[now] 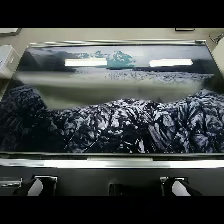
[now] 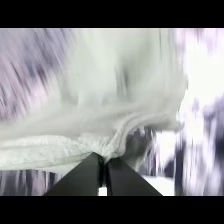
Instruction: Fold the clothes and pants, and hang the long-sleeved shirts on hangers.
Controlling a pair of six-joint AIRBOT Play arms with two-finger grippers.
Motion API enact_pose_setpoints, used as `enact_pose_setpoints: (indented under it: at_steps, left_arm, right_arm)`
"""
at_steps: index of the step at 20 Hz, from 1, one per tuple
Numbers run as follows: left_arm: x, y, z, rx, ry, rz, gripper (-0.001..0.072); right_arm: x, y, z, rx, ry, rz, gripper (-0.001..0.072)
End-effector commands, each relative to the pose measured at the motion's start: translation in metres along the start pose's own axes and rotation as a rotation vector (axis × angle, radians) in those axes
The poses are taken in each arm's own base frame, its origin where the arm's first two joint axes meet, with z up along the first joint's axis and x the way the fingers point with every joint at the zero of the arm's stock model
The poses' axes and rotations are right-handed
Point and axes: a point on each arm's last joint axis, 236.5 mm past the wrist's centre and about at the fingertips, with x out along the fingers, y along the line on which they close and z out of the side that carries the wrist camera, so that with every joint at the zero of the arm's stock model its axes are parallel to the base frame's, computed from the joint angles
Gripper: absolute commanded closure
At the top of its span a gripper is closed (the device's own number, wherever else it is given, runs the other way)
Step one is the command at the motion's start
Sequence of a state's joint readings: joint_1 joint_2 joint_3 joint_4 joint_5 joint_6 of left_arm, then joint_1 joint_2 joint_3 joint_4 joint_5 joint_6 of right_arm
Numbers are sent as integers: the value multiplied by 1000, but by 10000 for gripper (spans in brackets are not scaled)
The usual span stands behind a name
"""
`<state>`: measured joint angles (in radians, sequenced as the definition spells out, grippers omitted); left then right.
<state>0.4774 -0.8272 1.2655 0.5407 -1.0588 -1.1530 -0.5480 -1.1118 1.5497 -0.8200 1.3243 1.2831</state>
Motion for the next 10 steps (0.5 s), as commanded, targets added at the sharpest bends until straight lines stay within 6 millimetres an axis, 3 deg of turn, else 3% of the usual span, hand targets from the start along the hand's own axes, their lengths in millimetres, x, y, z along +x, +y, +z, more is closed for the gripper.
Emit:
enact_pose_setpoints:
  at_steps: [1, 2, 4, 7, 10]
  left_arm:
    - [-130, -158, 147, 370, -558, -81, 686]
    - [-157, -186, 154, 435, -627, -83, 686]
    - [-192, -221, 147, 496, -686, -89, 686]
    - [-231, -237, 135, 500, -745, -15, 686]
    - [-246, -231, 137, 535, -782, 76, 686]
  right_arm:
    - [-206, 151, 138, -425, -735, -62, 665]
    - [-251, 183, 139, -488, -855, -79, 665]
    - [-307, 225, 114, -534, -968, -88, 664]
    - [-352, 246, 80, -569, -1039, -175, 664]
    - [-376, 249, 73, -509, -1110, -191, 664]
